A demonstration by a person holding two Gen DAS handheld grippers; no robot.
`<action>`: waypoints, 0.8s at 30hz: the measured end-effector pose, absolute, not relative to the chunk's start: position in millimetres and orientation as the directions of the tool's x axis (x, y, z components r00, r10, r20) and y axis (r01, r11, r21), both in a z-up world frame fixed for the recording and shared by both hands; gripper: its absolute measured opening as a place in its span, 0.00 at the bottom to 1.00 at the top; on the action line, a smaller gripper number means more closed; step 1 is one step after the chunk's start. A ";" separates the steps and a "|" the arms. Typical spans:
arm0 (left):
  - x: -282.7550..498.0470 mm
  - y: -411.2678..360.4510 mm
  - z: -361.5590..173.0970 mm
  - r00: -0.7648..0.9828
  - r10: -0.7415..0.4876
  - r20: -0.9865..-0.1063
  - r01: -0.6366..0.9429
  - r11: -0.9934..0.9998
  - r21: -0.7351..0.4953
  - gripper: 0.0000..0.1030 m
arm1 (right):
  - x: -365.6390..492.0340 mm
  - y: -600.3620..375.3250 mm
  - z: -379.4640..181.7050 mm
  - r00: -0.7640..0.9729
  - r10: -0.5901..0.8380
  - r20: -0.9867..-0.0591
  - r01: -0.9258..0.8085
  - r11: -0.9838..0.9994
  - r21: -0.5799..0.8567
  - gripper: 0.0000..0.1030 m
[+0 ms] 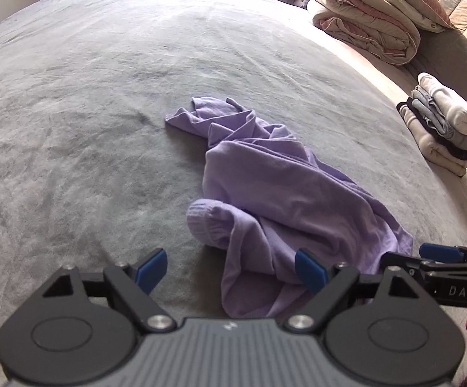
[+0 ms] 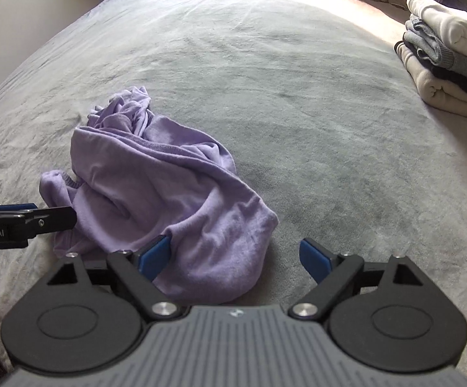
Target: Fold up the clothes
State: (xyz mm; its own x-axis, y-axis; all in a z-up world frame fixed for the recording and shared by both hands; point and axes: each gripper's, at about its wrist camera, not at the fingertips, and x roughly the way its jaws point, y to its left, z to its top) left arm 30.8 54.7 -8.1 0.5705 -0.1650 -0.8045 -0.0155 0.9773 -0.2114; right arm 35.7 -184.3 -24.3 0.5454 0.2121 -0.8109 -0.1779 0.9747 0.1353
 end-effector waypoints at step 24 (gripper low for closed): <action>59.0 73.2 -17.8 0.542 -0.219 -0.811 -0.045 0.957 -0.288 0.28 | 72.6 -145.7 -5.9 0.610 0.362 -0.705 -0.367 0.917 0.153 0.05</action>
